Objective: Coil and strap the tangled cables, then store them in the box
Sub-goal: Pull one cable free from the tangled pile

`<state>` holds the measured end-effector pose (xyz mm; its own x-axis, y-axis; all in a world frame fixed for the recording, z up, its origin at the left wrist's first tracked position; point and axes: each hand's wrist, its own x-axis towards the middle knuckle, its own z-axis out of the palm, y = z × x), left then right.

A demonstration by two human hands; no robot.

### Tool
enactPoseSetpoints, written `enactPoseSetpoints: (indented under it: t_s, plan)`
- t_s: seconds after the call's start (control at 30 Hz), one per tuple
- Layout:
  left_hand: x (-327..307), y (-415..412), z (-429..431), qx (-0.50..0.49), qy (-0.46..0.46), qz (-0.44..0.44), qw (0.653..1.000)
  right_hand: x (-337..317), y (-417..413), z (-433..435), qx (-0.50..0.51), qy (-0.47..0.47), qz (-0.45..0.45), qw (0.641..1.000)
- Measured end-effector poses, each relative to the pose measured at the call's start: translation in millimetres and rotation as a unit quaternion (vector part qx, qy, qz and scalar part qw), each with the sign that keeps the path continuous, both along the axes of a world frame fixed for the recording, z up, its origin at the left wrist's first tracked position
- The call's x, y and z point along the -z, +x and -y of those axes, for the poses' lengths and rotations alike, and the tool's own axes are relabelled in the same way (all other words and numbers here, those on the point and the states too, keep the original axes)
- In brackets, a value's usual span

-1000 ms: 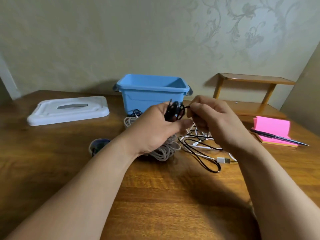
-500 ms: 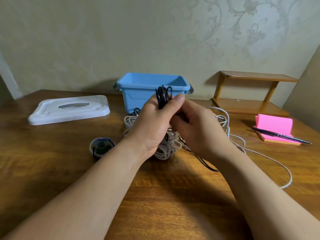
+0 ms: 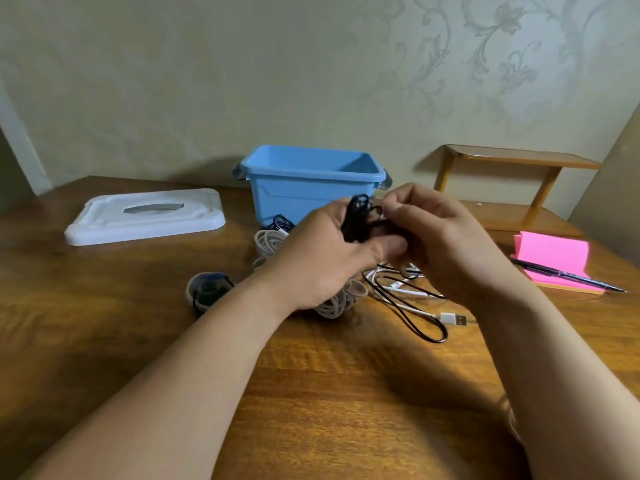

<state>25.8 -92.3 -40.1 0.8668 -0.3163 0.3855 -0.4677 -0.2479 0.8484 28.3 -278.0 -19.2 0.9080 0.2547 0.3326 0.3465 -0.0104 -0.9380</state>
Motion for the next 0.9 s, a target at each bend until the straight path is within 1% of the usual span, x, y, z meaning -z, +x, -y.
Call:
enactPoseSetpoints:
  t_s: [0.07, 0.1, 0.17, 0.23, 0.3, 0.33, 0.4, 0.5, 0.53, 0.63, 0.7, 0.77, 0.8, 0.83, 0.87, 0.9]
  plan:
    - [1.5, -3.1, 1.3, -0.018, 0.052, 0.001, 0.998, 6.4, -0.4, -4.6, 0.069, -0.040, 0.030, 0.996]
    - [-0.1, -6.0, 2.2, -0.039, 0.079, 0.017, 0.996, 8.6, -1.9, -10.2, 0.092, -0.060, 0.057, 0.992]
    - [-3.8, -11.6, 1.1, -0.067, 0.119, 0.057, 0.989, 9.7, -11.4, -24.5, 0.108, -0.101, 0.127, 0.981]
    - [-11.1, -21.1, -1.6, -0.068, 0.146, 0.073, 0.984, 6.9, -19.0, -35.3, 0.131, -0.144, 0.199, 0.960]
    - [-15.1, -34.0, -5.0, -0.063, 0.179, 0.086, 0.978, 4.3, -24.1, -41.3, 0.152, -0.219, 0.254, 0.930]
    - [-14.0, -40.0, -6.7, -0.057, 0.179, 0.094, 0.978, 4.3, -26.6, -44.5, 0.152, -0.256, 0.268, 0.916]
    - [-7.7, -51.7, -13.0, -0.042, 0.152, 0.094, 0.983, 4.5, -34.0, -51.8, 0.139, -0.309, 0.261, 0.904]
    - [-0.6, -64.8, -27.0, -0.051, 0.149, 0.080, 0.984, 6.2, -45.1, -62.7, 0.122, -0.350, 0.238, 0.898]
    - [0.8, -68.7, -32.0, -0.054, 0.137, 0.062, 0.987, 5.6, -48.5, -66.7, 0.121, -0.355, 0.236, 0.896]
    - [2.5, -81.0, -49.9, -0.073, 0.106, 0.010, 0.992, 7.1, -53.5, -82.4, 0.148, -0.327, 0.231, 0.904]
    - [5.7, -87.0, -63.3, -0.095, 0.138, 0.003, 0.986, 8.7, -53.5, -97.9, 0.185, -0.342, 0.247, 0.888]
    - [8.3, -91.8, -75.5, -0.135, 0.169, 0.031, 0.976, 7.0, -53.4, -117.8, 0.210, -0.364, 0.247, 0.873]
    - [8.9, -93.1, -82.2, -0.155, 0.166, 0.040, 0.973, 5.3, -52.7, -128.5, 0.205, -0.357, 0.233, 0.881]
    - [9.7, -92.5, -90.5, -0.174, 0.147, 0.042, 0.973, 2.3, -52.0, -138.5, 0.185, -0.328, 0.207, 0.903]
    - [11.7, -90.2, -100.7, -0.195, 0.112, 0.033, 0.974, -0.5, -51.7, -147.4, 0.161, -0.284, 0.173, 0.929]
    - [15.4, -86.7, -112.7, -0.222, 0.062, 0.012, 0.973, -1.0, -50.9, -153.7, 0.140, -0.255, 0.153, 0.944]
